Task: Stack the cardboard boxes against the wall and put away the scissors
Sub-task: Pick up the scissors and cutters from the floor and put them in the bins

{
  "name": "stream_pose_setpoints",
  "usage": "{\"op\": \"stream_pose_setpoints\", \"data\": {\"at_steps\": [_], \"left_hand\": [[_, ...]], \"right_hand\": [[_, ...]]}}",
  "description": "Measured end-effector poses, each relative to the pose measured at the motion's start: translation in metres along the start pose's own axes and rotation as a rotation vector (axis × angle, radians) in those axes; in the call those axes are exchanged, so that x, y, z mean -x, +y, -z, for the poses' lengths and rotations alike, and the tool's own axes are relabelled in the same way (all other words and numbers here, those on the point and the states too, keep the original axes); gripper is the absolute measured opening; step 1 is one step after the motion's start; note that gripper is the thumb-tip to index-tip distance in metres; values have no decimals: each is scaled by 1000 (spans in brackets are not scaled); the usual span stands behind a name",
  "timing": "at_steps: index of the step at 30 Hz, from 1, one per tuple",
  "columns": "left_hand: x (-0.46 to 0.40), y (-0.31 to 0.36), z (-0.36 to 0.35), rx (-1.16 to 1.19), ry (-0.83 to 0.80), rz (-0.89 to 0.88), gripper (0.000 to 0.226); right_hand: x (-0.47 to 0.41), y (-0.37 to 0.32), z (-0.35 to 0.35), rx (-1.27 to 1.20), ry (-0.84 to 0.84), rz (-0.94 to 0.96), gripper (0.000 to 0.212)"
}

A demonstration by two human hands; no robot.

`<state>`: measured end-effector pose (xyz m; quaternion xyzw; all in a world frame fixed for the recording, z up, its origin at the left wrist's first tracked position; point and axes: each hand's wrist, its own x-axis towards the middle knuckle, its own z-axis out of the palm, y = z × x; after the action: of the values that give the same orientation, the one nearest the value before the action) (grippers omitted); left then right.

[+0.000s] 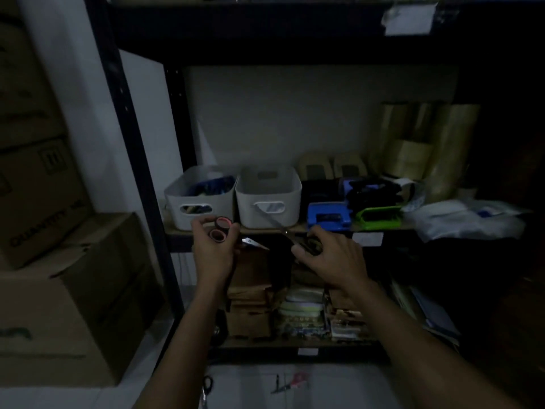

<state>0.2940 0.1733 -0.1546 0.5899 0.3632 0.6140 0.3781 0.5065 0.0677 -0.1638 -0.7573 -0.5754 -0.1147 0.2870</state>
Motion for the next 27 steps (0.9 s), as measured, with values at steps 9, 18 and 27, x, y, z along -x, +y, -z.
{"op": "stream_pose_setpoints", "data": {"at_steps": [9,18,27], "left_hand": [[-70,43,-33,56,61,131,15],[-90,45,-49,36,23,246,16],[-106,47,-57,97,-67,257,25]], "right_hand": [[-93,-49,62,-134,-329,-384,86],[-133,-64,46,-293,-337,-414,75],[-150,-73,47,-148,-212,-409,63]]}}
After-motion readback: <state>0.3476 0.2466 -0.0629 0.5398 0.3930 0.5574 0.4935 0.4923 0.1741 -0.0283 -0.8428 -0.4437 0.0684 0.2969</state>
